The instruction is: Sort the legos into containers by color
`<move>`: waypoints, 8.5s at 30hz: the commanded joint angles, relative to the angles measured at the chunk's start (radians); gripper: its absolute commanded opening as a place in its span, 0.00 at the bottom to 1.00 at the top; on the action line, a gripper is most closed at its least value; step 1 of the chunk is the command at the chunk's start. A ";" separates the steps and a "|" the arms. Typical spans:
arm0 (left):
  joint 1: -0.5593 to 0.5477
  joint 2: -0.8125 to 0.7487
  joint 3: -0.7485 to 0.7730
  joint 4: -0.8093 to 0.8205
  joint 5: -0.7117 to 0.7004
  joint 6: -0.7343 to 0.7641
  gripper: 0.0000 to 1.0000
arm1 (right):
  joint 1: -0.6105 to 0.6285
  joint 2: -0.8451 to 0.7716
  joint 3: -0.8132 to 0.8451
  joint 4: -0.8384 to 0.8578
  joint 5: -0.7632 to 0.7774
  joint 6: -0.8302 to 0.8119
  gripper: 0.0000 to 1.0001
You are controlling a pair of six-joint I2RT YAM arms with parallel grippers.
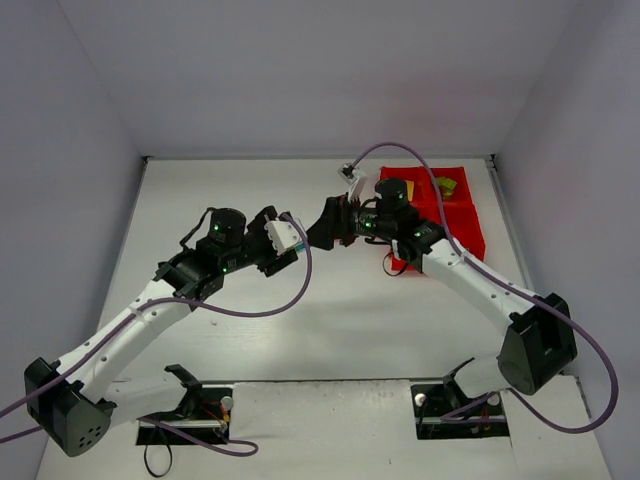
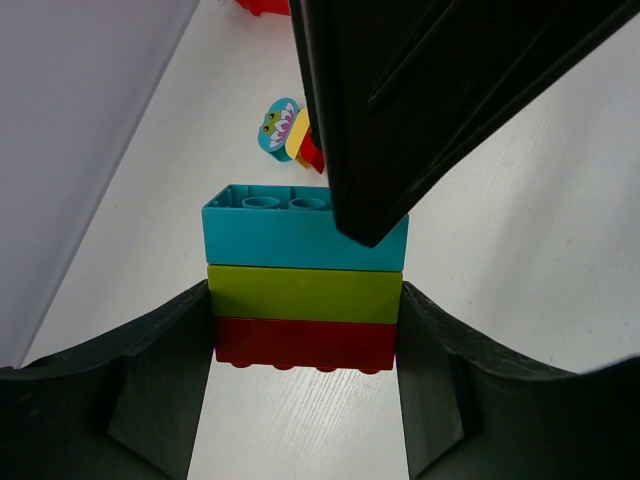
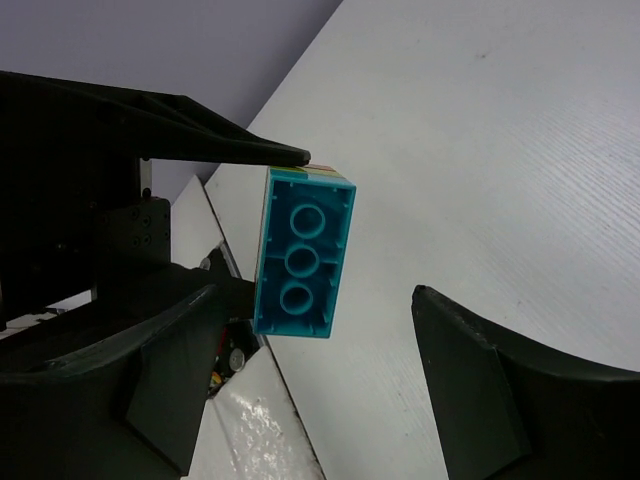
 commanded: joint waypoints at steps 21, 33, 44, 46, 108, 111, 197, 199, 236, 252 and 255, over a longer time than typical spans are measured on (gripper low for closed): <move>-0.007 0.015 -0.007 0.100 0.014 0.014 0.00 | 0.026 0.014 0.055 0.094 0.065 0.017 0.00; -0.005 0.068 0.002 0.084 -0.003 0.009 0.00 | -0.262 -0.125 -0.024 -0.013 -0.009 -0.045 0.00; -0.005 0.052 -0.004 0.099 -0.020 -0.002 0.00 | -0.518 -0.086 -0.016 -0.314 0.714 -0.250 0.00; -0.005 0.047 -0.006 0.099 -0.023 -0.002 0.00 | -0.560 -0.037 -0.014 -0.315 0.776 -0.230 0.00; -0.003 -0.039 -0.067 0.165 0.023 0.025 0.00 | 0.083 0.057 0.006 0.200 0.091 0.155 0.61; -0.003 -0.037 -0.065 0.166 0.025 0.025 0.00 | 0.086 0.066 0.006 0.205 0.076 0.157 0.59; -0.003 0.012 -0.044 0.145 -0.044 -0.008 0.02 | -0.599 0.160 0.274 -0.124 0.574 -0.395 0.00; -0.003 0.013 -0.045 0.148 -0.041 -0.009 0.02 | -0.618 0.260 0.346 -0.130 0.613 -0.440 0.02; -0.005 -0.039 -0.090 0.217 0.054 0.011 0.03 | -0.302 -0.024 0.042 0.096 -0.018 -0.044 0.70; -0.005 -0.043 -0.090 0.219 0.069 0.011 0.03 | 0.071 -0.001 -0.045 0.271 0.062 0.088 0.73; -0.005 -0.045 -0.090 0.220 0.074 0.009 0.03 | 0.094 0.016 -0.044 0.281 0.074 0.089 0.71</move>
